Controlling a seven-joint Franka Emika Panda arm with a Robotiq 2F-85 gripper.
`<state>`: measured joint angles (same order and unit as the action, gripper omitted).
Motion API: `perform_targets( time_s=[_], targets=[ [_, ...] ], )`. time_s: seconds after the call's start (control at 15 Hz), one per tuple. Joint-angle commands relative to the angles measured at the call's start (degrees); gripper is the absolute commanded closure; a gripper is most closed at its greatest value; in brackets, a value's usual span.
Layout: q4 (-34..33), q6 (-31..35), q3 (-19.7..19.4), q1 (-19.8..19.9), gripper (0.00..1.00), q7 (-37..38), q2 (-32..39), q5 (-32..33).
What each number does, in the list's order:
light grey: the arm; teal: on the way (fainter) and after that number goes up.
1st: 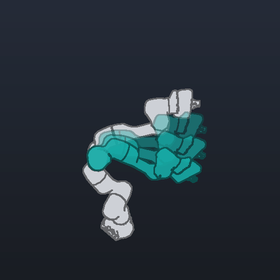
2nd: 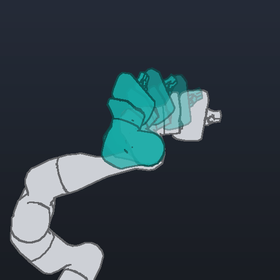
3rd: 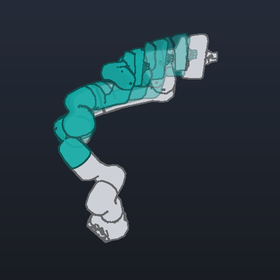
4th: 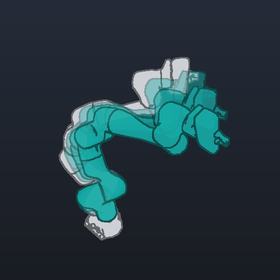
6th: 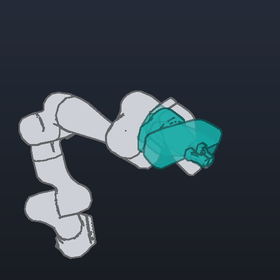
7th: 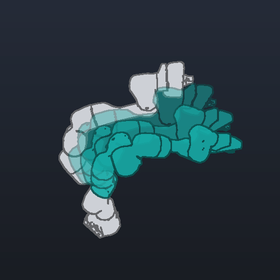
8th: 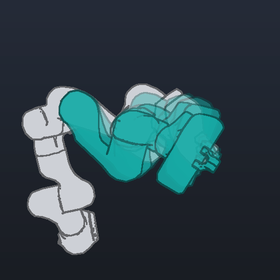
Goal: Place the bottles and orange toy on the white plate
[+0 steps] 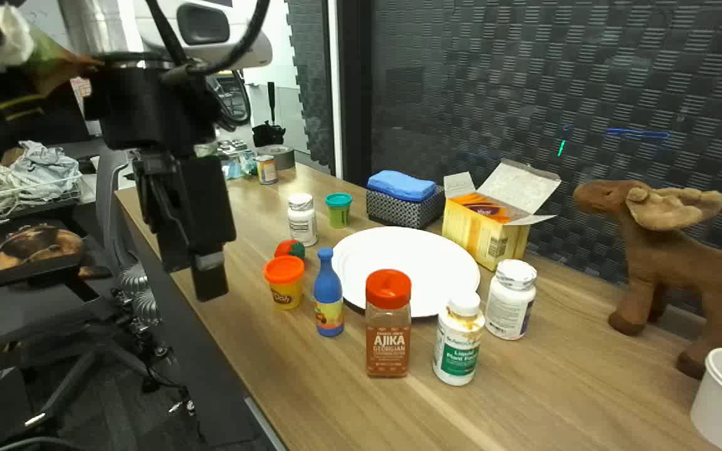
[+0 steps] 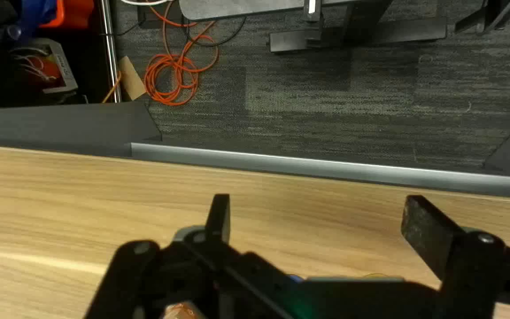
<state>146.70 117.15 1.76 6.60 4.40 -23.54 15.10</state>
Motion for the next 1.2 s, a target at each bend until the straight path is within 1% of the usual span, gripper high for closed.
perform_targets(
  time_s=[0.0, 0.53, 0.73, 0.93, 1.07, 1.13],
  targets=[
    [-0.3, -0.1, -0.8, -0.8, 0.0, 0.3, 0.0, 0.3],
    [-0.9, 0.1, -0.8, -0.8, 0.0, 0.4, -0.1, 0.3],
    [-5.3, -0.1, -1.1, -0.8, 0.0, -1.2, 1.1, 0.8],
    [-11.7, 0.0, -1.9, -1.0, 0.0, -3.9, 4.7, 0.3],
    [-17.1, 1.2, -2.9, -1.0, 0.0, -6.3, 9.2, -0.2],
    [-20.3, 1.1, -3.8, -1.1, 0.0, -8.7, 12.2, -0.9]
  ],
)
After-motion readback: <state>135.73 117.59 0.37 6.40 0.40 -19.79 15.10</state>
